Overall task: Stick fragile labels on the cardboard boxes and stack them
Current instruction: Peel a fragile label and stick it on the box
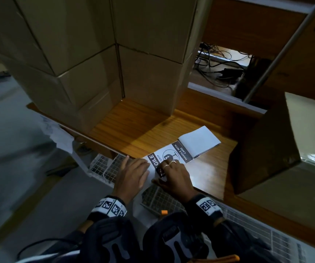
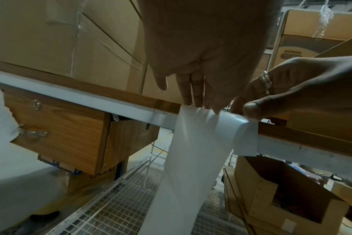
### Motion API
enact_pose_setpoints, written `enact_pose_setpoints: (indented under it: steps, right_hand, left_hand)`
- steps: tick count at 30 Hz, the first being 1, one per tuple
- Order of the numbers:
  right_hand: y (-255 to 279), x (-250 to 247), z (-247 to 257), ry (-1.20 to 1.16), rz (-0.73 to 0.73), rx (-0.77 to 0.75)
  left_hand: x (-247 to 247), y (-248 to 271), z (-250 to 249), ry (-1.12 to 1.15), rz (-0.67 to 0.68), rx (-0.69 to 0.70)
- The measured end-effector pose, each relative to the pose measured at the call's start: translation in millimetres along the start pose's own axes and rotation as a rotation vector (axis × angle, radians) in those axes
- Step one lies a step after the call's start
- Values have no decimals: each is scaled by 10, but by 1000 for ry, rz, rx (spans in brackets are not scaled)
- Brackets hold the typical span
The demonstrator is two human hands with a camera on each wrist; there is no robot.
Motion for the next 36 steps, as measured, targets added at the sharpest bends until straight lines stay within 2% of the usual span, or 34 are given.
enact_pose_setpoints:
  steps: [4,7,11,16,20,26,36]
  right_hand:
    - [17,31,50,112,-75,-34]
    - [-20,-14,-1,14,-51,14]
    - [-31,-67,-54,-69,20,7]
    - [11,-93,-32,-78,-18,9]
    - [13,-99,-53,-180,-52,79]
    - [20,-374,-164,-622,-307,268]
    - [63,-1172,-688,-792,-869,504]
  left_hand:
    - [22,22,0,-18,29,-12]
    - [3,19,3,-10,21,-43]
    - [1,6,-45,3,41,-114]
    - [11,-5,-71,4,53,-136]
    - [-13,-11,-78,-4,49,-133]
    - [-46,-20,-94,-2,35,-129]
    - [-79,-78,-77,-30,37,-116]
Point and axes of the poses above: each hand's wrist, its own y-axis away from the middle knuckle, its own x-axis out of the palm, z = x × y, the point moved 3 cm from there along -y, towards the middle knuckle, and after that the axes turned 13 degrees about -y, right-handed, at the moved point
